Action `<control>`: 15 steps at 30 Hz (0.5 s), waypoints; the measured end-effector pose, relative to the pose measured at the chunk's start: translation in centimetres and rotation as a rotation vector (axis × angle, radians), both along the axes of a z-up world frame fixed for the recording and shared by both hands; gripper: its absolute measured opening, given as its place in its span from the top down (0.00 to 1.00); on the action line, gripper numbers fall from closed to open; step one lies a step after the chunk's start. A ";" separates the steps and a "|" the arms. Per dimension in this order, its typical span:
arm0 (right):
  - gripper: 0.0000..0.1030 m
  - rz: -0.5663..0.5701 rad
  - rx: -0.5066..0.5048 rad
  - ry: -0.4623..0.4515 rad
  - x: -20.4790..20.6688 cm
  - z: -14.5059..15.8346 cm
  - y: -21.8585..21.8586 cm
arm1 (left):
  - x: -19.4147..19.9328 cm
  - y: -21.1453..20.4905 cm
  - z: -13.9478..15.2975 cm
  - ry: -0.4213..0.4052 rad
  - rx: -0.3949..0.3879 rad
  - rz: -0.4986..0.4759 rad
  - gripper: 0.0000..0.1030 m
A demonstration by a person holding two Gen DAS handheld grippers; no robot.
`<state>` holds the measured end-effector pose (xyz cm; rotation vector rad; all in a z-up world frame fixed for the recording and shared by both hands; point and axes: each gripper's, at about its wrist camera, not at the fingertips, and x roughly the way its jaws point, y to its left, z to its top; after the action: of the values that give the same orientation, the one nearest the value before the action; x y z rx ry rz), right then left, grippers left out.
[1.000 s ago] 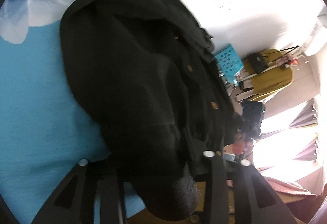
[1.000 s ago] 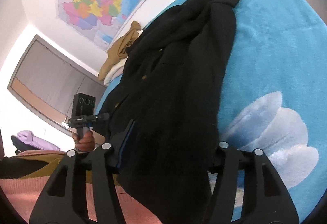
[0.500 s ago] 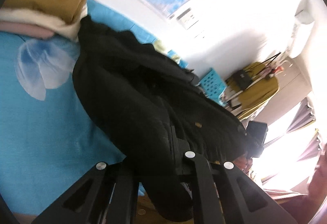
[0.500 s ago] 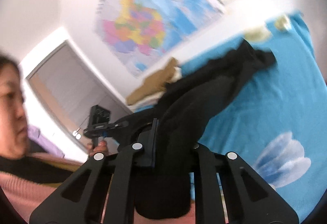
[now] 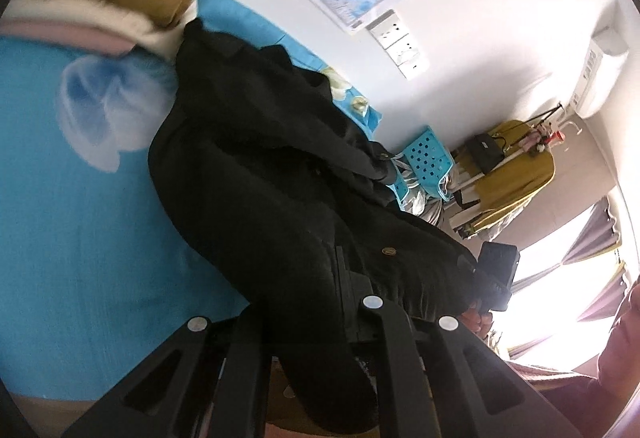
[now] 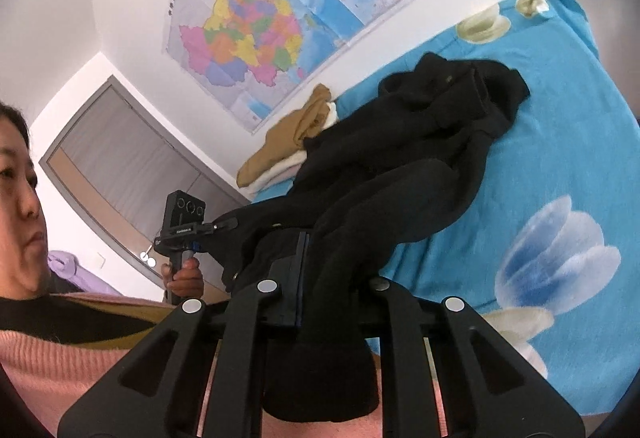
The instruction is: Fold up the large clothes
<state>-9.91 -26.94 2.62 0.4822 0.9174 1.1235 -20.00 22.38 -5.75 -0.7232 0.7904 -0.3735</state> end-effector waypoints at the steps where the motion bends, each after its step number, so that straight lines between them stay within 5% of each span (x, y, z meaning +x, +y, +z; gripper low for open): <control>1: 0.87 -0.004 0.005 -0.004 0.2 0.2 -0.4 | 0.4 -0.7 0.4 0.000 0.004 -0.001 0.93; 15: 0.87 -0.065 0.051 -0.034 7.0 4.8 1.3 | 5.1 1.2 4.7 0.009 0.009 -0.023 0.93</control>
<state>-2.96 -25.65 7.47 0.5295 0.8401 1.0947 -14.94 23.55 -1.05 -0.7082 0.8086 -0.3879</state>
